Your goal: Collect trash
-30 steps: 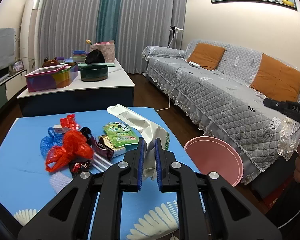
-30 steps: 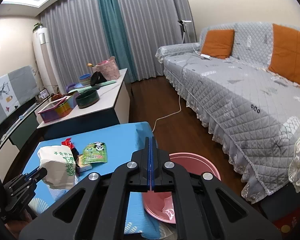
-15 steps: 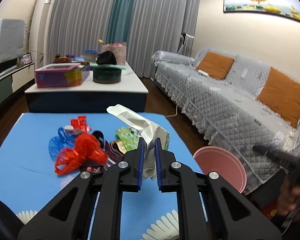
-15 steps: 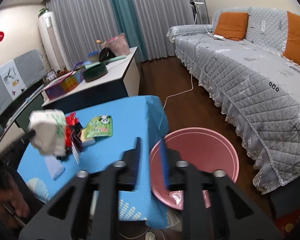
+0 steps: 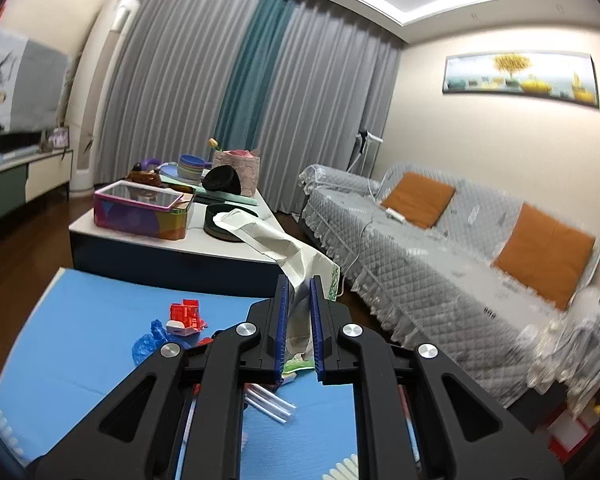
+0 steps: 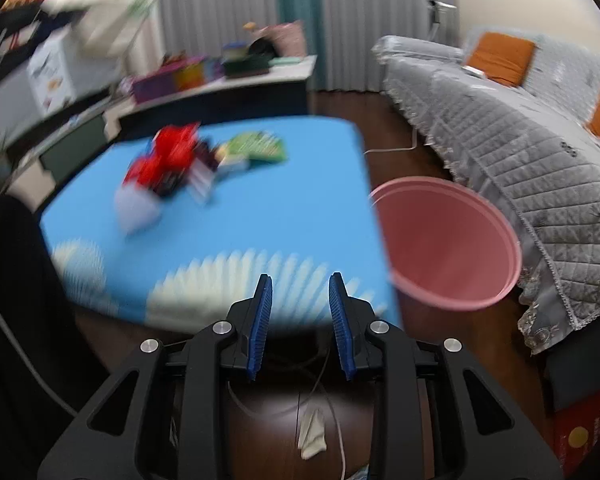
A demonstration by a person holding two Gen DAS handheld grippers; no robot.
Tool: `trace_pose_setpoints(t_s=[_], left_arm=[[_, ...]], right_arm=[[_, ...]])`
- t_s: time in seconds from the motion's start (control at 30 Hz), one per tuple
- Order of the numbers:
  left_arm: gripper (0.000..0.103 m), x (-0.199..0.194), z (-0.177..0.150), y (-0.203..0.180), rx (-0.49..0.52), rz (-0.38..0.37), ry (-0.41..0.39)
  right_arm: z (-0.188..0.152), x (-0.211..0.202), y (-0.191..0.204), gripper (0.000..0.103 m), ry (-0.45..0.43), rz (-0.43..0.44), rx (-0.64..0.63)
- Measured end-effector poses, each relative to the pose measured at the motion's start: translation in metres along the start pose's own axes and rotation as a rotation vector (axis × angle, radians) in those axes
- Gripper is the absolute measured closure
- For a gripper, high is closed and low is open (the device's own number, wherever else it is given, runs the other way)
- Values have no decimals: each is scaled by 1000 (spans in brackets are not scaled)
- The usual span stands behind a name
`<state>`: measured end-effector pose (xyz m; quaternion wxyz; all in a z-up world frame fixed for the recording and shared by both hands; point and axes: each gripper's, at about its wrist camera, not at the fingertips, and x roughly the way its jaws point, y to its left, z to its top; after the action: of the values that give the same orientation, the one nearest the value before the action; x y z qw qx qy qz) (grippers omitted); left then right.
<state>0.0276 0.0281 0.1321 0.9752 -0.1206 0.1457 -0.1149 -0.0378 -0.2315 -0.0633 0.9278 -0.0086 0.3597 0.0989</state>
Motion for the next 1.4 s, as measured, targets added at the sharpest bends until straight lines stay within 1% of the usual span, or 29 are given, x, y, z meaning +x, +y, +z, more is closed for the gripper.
trace_pose_setpoints(t_s=[0.1, 0.23, 0.37, 0.47, 0.5, 0.53, 0.6, 0.7, 0.77, 0.8, 0.83, 0.87, 0.9, 1.03, 1.07, 1.17, 1.23, 1.3, 1.4], left_arm=[[92, -1, -1, 5, -38, -17, -5], [92, -1, -3, 5, -30, -24, -13], [92, 1, -6, 12, -49, -19, -10], [92, 3, -7, 16, -54, -6, -5], [92, 4, -8, 16, -54, -3, -2], [92, 6, -9, 17, -53, 0, 4], [92, 9, -10, 18, -51, 4, 15], [92, 15, -11, 20, -50, 7, 27], [92, 18, -11, 19, -45, 9, 31], [92, 20, -11, 19, -43, 8, 32], [92, 21, -11, 17, -40, 8, 32], [92, 21, -11, 17, -39, 7, 31], [92, 22, -10, 16, -38, 6, 30], [92, 18, -8, 14, -42, 4, 8], [92, 17, -7, 13, -40, 3, 0], [92, 12, -5, 9, -33, 0, -20], [92, 10, -4, 8, -35, -6, -24], [92, 6, -4, 8, -31, -4, -26], [92, 1, -4, 11, -34, -2, -31]], right_arm=[[-28, 27, 12, 73, 77, -4, -1], [-72, 77, 19, 73, 170, -46, -49], [-124, 135, 10, 72, 288, -102, -51], [-158, 173, -6, 71, 378, -166, -47], [-165, 181, -11, 67, 399, -176, -43], [-170, 188, -15, 60, 418, -182, -35], [-180, 202, -22, 54, 458, -193, -32], [-194, 218, -26, 54, 514, -167, -13], [-201, 226, -25, 61, 553, -149, -31], [-204, 228, -24, 79, 572, -132, -39], [-206, 229, -24, 91, 586, -121, -39], [-205, 229, -22, 92, 590, -122, -37], [-201, 225, -22, 95, 584, -116, -33], [-170, 202, -11, 97, 524, -62, -61], [-154, 190, -6, 97, 499, -35, -75], [-118, 155, 13, 97, 431, 45, -155], [-99, 128, 31, 97, 387, 96, -205], [-76, 97, 41, 97, 330, 145, -258], [-47, 61, 51, 97, 259, 188, -286]])
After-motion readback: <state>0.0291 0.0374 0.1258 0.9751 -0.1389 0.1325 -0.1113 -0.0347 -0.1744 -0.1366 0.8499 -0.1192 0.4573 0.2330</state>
